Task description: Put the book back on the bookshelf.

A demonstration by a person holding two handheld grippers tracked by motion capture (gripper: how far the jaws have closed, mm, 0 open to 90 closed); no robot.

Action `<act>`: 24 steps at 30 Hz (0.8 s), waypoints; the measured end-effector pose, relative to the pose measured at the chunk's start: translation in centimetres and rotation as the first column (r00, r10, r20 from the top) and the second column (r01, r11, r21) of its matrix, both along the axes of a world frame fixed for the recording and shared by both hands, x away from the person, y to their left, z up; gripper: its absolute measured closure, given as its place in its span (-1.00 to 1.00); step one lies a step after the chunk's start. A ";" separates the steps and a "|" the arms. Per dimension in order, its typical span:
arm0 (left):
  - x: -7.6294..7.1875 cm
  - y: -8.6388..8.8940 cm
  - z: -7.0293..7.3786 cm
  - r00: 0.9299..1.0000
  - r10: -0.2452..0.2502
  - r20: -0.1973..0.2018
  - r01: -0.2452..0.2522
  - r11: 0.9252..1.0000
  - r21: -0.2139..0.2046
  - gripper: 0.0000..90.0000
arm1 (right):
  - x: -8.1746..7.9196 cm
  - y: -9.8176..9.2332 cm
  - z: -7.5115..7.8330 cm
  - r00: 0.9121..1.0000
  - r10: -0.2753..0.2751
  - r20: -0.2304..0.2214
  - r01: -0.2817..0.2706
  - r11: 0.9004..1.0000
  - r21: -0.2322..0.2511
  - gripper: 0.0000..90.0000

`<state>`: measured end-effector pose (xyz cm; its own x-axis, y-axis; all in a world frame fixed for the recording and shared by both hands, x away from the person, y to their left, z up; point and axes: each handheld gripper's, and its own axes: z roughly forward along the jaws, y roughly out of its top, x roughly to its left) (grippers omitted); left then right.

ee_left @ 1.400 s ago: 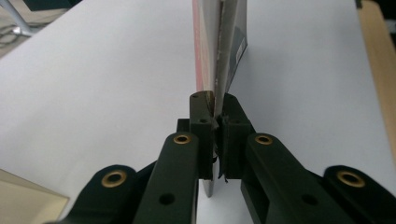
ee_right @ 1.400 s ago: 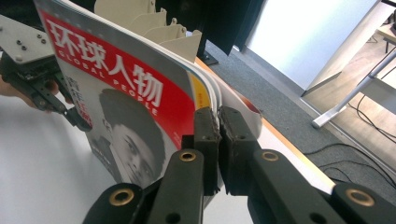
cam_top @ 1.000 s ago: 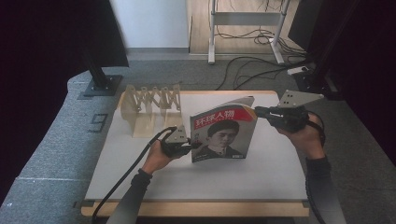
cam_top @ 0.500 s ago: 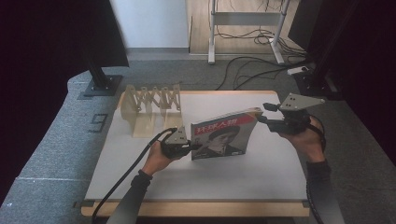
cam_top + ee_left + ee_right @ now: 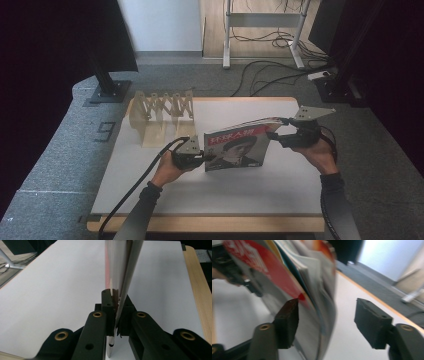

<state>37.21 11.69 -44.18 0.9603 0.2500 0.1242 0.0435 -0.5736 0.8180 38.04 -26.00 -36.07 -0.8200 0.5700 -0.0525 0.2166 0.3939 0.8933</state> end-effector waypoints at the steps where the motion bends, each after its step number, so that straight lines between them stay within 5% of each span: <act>1: 0.0 0.0 0.0 1.000 0.000 0.000 0.000 1.000 0.000 0.91 | 0.1 0.2 -0.1 1.000 0.021 -0.002 -0.021 1.000 0.005 0.00; 12: 0.5 0.0 0.2 1.000 0.011 -0.017 -0.011 0.999 -0.033 0.87 | -0.4 0.9 0.7 0.996 0.090 -0.002 -0.090 0.996 0.010 0.65; 24: 1.0 -0.7 2.7 0.998 0.033 -0.058 -0.040 0.991 -0.125 0.75 | -0.7 1.2 1.1 0.994 0.107 0.004 -0.107 0.994 -0.005 0.74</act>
